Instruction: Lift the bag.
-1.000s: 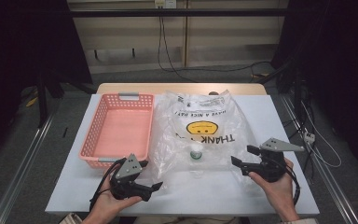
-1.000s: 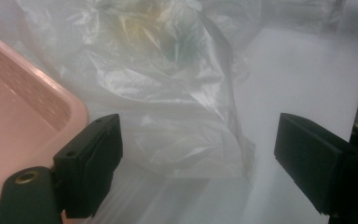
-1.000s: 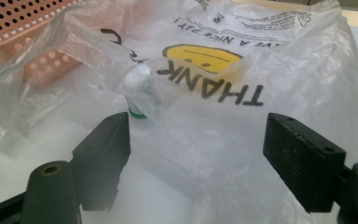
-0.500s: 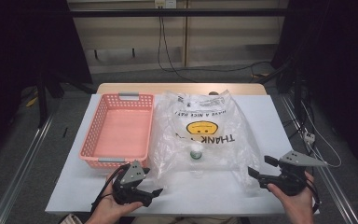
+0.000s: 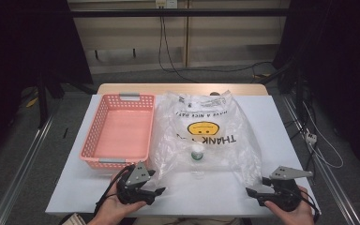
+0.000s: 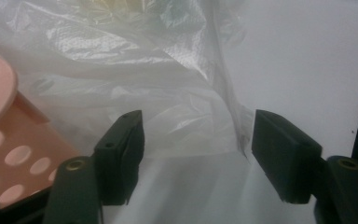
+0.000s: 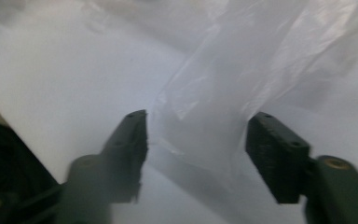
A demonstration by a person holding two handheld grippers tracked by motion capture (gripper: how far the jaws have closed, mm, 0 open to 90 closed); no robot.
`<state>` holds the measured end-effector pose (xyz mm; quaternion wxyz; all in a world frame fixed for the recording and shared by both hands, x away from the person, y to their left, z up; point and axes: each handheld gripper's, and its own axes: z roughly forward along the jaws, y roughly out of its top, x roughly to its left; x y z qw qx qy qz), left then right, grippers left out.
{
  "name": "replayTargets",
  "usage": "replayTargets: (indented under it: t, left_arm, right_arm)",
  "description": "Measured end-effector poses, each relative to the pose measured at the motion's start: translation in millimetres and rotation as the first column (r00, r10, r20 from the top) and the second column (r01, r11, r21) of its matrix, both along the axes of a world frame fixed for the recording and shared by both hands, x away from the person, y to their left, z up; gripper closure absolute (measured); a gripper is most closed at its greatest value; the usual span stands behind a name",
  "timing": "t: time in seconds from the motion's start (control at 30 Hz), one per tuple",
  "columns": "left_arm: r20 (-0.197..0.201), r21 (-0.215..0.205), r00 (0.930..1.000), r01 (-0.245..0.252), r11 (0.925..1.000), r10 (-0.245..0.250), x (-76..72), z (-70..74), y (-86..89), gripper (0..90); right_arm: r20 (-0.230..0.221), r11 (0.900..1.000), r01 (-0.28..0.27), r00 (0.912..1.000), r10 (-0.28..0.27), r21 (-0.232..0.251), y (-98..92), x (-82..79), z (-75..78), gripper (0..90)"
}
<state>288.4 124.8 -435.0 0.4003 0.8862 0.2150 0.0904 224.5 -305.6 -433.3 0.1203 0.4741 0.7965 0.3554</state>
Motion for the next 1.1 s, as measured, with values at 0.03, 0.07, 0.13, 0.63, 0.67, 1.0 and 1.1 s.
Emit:
replayTargets:
  t: [0.03,0.07,0.13,0.63,0.67,1.0,1.1]
  left_arm:
    - [0.004,0.006,1.0,0.006,1.0,-0.006,0.7,-0.2,-1.2,37.0]
    - [0.002,0.013,0.9999,0.013,0.9998,-0.013,1.0,-0.9,-3.0,38.9]
    - [0.007,0.029,0.9989,0.047,0.9985,-0.047,3.0,-4.7,-7.1,38.9]
    - [-0.046,0.077,0.9986,0.027,0.9966,-0.024,16.4,-13.1,-13.9,88.8]
    - [-0.047,0.067,0.9987,0.021,0.9975,-0.018,16.4,-11.6,-12.9,89.5]
    - [-0.044,-0.077,0.9982,0.037,0.9964,-0.04,22.0,15.9,-8.7,90.0]
    - [-0.033,-0.113,0.9984,0.041,0.9928,-0.045,26.4,28.7,-9.6,90.0]
  right_arm:
    - [-0.012,1.0,-0.016,0.9998,0.016,-0.012,2.0,0.3,-1.7,45.9]
    - [-0.026,0.999,-0.026,0.9993,0.025,-0.024,3.7,0.9,-3.6,48.3]
    - [-0.04,0.999,-0.038,0.9985,0.037,-0.03,5.3,2.4,-6.8,58.6]
    - [-0.087,0.997,-0.022,0.9961,0.015,-0.079,7.7,10.0,-12.8,89.4]
    - [-0.089,0.997,-0.017,0.996,0.011,-0.072,7.9,10.5,-12.8,90.0]
    - [-0.045,0.995,-0.038,0.9981,0.042,0.091,8.2,19.8,3.7,90.0]
    - [-0.018,0.988,-0.041,0.9989,0.044,0.15,5.8,26.0,12.6,90.0]
